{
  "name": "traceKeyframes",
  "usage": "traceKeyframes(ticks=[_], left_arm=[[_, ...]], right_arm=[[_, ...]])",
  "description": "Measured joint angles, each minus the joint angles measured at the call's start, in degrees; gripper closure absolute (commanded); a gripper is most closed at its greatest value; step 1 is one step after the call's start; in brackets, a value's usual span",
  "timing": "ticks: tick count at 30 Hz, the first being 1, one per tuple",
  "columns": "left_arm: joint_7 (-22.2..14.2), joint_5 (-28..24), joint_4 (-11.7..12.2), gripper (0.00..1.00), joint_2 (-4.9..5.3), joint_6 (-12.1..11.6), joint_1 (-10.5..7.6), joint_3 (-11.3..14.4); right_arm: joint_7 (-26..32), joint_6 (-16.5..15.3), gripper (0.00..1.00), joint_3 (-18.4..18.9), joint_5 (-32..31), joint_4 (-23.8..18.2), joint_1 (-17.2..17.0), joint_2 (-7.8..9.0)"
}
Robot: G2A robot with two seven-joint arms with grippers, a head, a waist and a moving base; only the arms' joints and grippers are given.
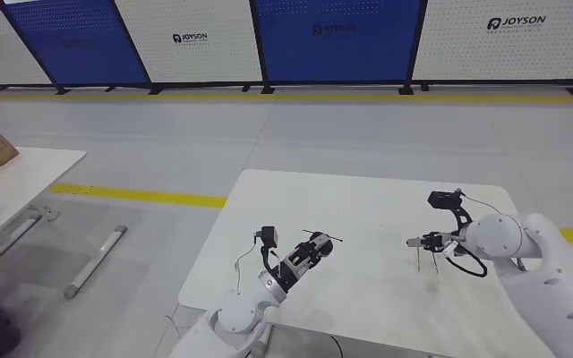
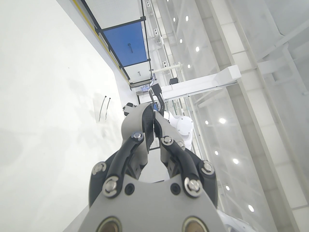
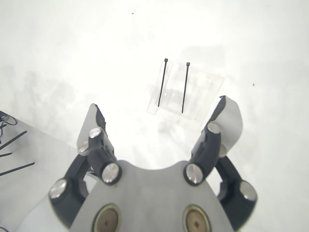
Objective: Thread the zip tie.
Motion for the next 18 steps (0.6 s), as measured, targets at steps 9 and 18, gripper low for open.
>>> traceKeyframes(ticks=[9,18], left_arm=[[0.0,0.0,0.0,1.0,0.0,0.0,0.0,0.0],[0.0,0.0,0.0,1.0,0.0,0.0,0.0,0.0]], right_arm=[[1.3,2.5,0.56,-0.8,-1.4,1.3,1.1,-0.38],[3.0,3.5,0.6,-0.7,-0.9,3.0,1.6,-0.57]])
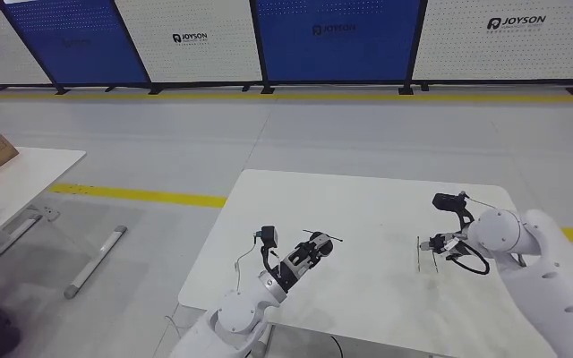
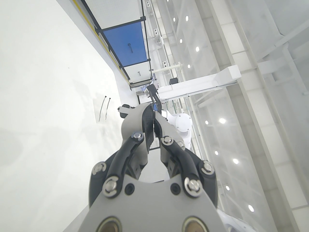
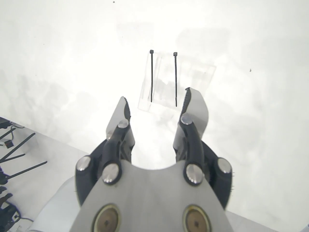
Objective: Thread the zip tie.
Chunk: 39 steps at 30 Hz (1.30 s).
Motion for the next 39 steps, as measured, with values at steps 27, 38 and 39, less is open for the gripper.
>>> traceKeyframes(ticks=[27,38,39], left_arm=[[0.0,0.0,0.0,1.0,0.0,0.0,0.0,0.0],[0.0,0.0,0.0,1.0,0.0,0.0,0.0,0.0],[0.0,0.0,0.0,1.0,0.0,0.0,0.0,0.0]], right_arm=[[-0.6,1.2,0.68,-7.7,0.9,15.7,7.7,-4.23],[-1.5,0.7,0.66,-10.5,1.9,22.1,10.6,-6.4],[-1.6,0.7,0.67,-10.7,2.0,22.5,10.8,-6.57]])
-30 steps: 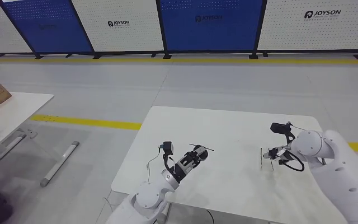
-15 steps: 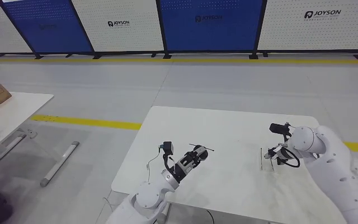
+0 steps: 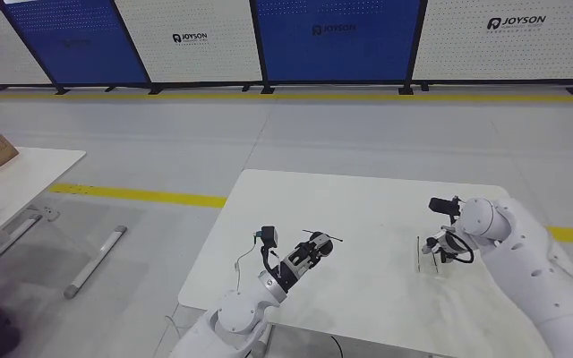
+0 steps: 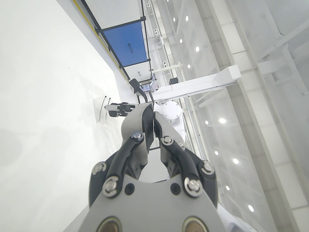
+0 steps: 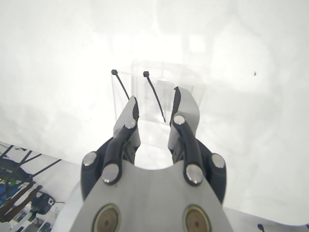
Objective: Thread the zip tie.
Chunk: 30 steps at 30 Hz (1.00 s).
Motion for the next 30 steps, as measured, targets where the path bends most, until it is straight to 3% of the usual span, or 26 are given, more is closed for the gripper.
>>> traceKeyframes(ticks=[13,18,26,30], left_arm=[[0.0,0.0,0.0,1.0,0.0,0.0,0.0,0.0],[0.0,0.0,0.0,1.0,0.0,0.0,0.0,0.0],[0.0,0.0,0.0,1.0,0.0,0.0,0.0,0.0],[0.0,0.0,0.0,1.0,0.0,0.0,0.0,0.0]], right_arm=[[-0.6,0.4,0.69,-3.1,0.3,6.2,2.8,-2.74],[-0.2,-0.5,0.78,-3.2,0.4,7.5,3.2,-3.08],[0.2,-1.0,0.8,-3.2,-0.3,8.3,3.2,-3.36],[0.5,-1.1,1.0,-3.1,-0.8,8.3,3.2,-3.44]])
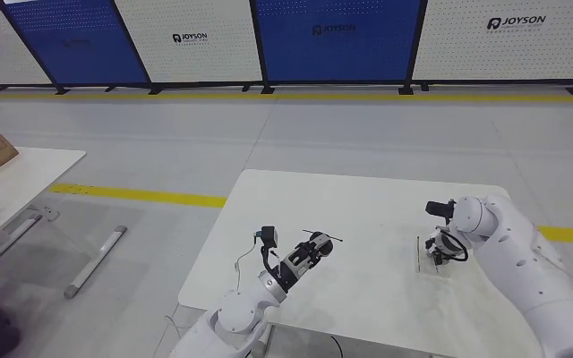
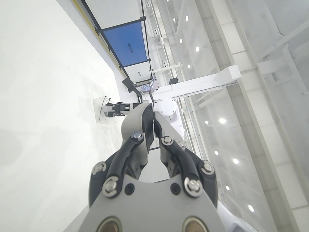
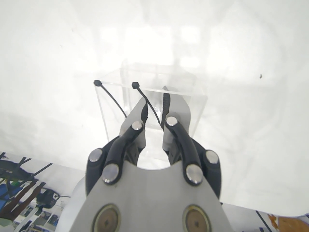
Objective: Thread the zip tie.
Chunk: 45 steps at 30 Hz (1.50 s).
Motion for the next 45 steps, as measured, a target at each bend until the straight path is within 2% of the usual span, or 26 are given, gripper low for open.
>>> traceKeyframes(ticks=[6,12,18,24,28,31,34,45], left_arm=[[0.0,0.0,0.0,1.0,0.0,0.0,0.0,0.0],[0.0,0.0,0.0,1.0,0.0,0.0,0.0,0.0],[0.0,0.0,0.0,1.0,0.0,0.0,0.0,0.0],[0.0,0.0,0.0,1.0,0.0,0.0,0.0,0.0],[0.0,0.0,0.0,1.0,0.0,0.0,0.0,0.0],[0.0,0.0,0.0,1.0,0.0,0.0,0.0,0.0],[0.0,0.0,0.0,1.0,0.0,0.0,0.0,0.0],[0.0,0.0,0.0,1.0,0.0,0.0,0.0,0.0]], right_arm=[[0.0,-0.6,1.0,0.7,-0.5,-0.8,-0.3,0.19],[-1.3,-0.8,1.0,3.2,-1.0,-4.5,-2.0,1.38],[-3.1,0.5,1.0,8.7,-2.5,-13.9,-6.9,4.06],[-7.5,2.6,1.0,17.7,-3.8,-27.8,-15.7,7.36],[-10.8,1.1,1.0,24.0,-2.6,-36.3,-22.1,8.96],[-13.4,-1.0,1.0,27.4,-1.1,-40.4,-26.0,9.65],[-11.5,-2.5,1.0,28.6,-0.1,-41.4,-27.4,9.97],[-11.5,-2.6,1.0,28.4,-0.1,-41.3,-27.4,9.94]])
